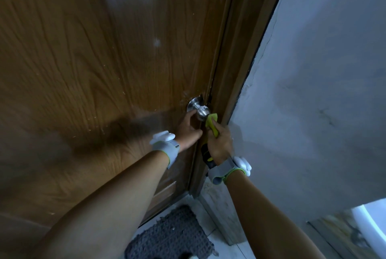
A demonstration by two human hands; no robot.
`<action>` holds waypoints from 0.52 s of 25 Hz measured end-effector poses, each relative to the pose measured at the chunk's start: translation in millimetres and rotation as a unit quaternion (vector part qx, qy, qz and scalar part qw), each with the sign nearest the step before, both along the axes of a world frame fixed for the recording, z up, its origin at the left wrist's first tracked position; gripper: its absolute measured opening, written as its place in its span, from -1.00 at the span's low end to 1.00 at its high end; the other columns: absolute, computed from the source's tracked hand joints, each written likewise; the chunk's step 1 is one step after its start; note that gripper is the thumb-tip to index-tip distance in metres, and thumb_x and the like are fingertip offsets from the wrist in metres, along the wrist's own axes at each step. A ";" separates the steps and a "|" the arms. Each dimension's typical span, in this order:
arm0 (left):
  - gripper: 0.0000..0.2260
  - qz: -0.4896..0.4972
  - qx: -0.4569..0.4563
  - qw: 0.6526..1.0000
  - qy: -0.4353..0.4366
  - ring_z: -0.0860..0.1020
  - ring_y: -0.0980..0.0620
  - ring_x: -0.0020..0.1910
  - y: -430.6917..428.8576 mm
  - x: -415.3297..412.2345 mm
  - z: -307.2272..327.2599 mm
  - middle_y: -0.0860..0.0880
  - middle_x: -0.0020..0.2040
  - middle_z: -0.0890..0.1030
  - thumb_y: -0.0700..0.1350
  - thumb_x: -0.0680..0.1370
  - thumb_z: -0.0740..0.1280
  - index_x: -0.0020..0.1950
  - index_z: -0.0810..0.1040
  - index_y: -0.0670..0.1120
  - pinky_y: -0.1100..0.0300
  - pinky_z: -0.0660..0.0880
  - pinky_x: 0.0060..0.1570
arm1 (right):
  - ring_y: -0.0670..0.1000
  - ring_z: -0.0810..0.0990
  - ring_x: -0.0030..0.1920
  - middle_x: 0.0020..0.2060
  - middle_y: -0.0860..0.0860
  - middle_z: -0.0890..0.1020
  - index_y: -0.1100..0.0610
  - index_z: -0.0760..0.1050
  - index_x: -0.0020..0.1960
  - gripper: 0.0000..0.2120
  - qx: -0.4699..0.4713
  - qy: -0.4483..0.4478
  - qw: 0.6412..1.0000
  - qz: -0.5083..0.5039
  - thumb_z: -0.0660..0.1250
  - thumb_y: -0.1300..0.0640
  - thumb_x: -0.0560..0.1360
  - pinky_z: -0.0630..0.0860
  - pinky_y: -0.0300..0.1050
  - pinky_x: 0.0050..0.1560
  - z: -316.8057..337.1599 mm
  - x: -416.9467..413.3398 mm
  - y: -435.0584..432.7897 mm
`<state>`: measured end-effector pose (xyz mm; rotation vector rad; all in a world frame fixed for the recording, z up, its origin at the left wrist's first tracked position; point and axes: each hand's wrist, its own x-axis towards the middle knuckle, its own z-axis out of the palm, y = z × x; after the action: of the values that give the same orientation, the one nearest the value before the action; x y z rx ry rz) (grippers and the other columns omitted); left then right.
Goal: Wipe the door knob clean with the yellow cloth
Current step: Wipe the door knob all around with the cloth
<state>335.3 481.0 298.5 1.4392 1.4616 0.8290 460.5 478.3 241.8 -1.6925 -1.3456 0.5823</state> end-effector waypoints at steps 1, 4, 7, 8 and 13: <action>-0.37 0.000 0.002 1.000 0.000 0.42 0.10 -0.35 -0.3 0.2 0.8 -0.02 -0.33 0.43 -0.30 0.46 0.29 0.47 0.25 0.08 0.52 0.32 -0.51 | 0.08 0.53 0.08 0.04 0.04 0.52 -0.04 0.50 0.34 -0.62 0.010 -0.001 1.000 0.013 0.31 0.16 0.54 0.40 -0.17 0.00 -1.1 -2.4 -0.7; -0.39 0.005 0.007 1.000 -0.004 0.41 0.10 -0.35 0.2 1.5 1.6 0.00 -0.33 0.42 -0.31 0.46 0.29 0.46 0.27 0.05 0.51 0.31 -0.49 | 0.07 0.52 0.04 0.01 0.08 0.52 0.03 0.53 0.31 -0.63 0.019 0.007 0.999 0.031 0.31 0.23 0.53 0.29 -0.30 -0.07 -3.9 -7.1 0.2; -0.41 0.007 0.020 1.000 0.002 0.41 0.09 -0.35 1.9 1.7 -1.3 -0.01 -0.33 0.42 -0.31 0.46 0.29 0.44 0.28 0.04 0.51 0.32 -0.46 | 0.03 0.51 -0.01 -0.02 0.03 0.48 0.07 0.56 0.27 -0.61 0.052 0.032 0.997 0.039 0.29 0.33 0.50 0.33 -0.31 -0.05 -0.5 -5.0 -1.9; -0.42 0.007 0.022 1.000 0.004 0.42 0.09 -0.34 2.7 0.9 -2.7 -0.02 -0.32 0.42 -0.30 0.46 0.30 0.44 0.28 0.05 0.51 0.33 -0.46 | 0.01 0.50 -0.02 -0.02 0.03 0.47 0.06 0.56 0.27 -0.60 0.066 0.034 0.996 0.039 0.28 0.35 0.49 0.34 -0.30 -0.04 -0.7 -3.3 -2.2; -0.45 0.014 0.026 1.000 0.003 0.42 0.09 -0.38 4.2 0.5 -2.5 -0.02 -0.36 0.43 -0.33 0.46 0.30 0.41 0.32 0.00 0.41 0.33 -0.41 | -0.01 0.48 -0.02 0.01 0.06 0.47 0.06 0.53 0.31 -0.60 0.053 0.060 0.997 -0.004 0.26 0.33 0.52 0.37 -0.28 -0.03 -3.8 -13.3 0.6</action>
<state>335.8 485.2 296.0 1.4643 1.4786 0.8873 447.1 478.9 238.0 -1.5533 -1.2611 0.5887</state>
